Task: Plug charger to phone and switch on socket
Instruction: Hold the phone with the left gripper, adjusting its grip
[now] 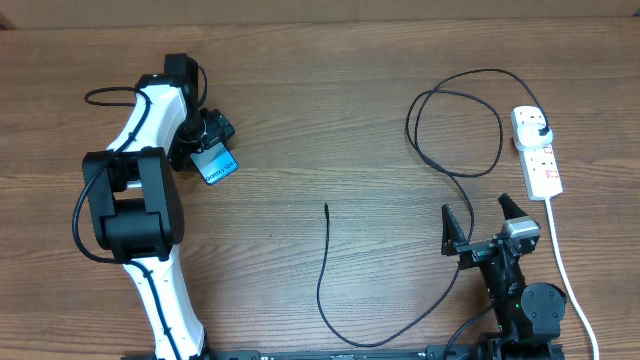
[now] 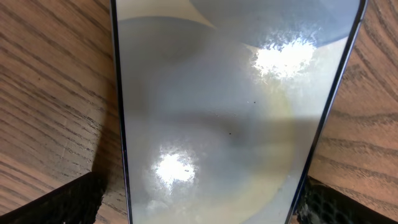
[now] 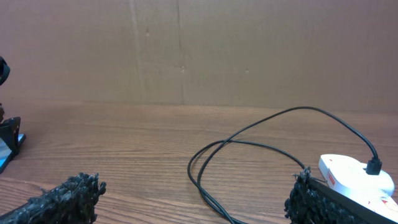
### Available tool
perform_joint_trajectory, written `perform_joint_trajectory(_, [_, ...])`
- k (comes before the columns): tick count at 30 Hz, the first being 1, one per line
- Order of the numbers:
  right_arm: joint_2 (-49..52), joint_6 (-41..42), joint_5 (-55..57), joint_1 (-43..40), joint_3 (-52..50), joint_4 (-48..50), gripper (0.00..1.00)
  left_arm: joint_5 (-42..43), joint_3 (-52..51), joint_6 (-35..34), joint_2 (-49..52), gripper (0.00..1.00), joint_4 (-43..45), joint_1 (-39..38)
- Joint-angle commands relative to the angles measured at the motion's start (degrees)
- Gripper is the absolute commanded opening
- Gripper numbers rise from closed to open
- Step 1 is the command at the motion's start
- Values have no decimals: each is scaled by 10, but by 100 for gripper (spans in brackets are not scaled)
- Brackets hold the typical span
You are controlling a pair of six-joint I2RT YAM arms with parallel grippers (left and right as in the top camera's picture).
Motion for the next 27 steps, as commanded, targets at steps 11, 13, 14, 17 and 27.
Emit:
perform_joint_trajectory(11, [-5,3,3,-3,-6,3,100,14,-28,-2,46,98,7,5])
perform_joint_trajectory(13, [-5,3,3,-3,-6,3,100,14,-28,-2,46,96,7,5])
perform_joint_trajectory(14, [-5,3,3,-3,-6,3,100,14,-28,-2,46,96,7,4])
perform_joint_trajectory(17, [-5,3,3,-3,-6,3,100,14,-28,-2,46,95,7,2])
perform_joint_trajectory(27, [-5,3,3,-3,-6,3,100,14,-28,-2,46,95,7,-4])
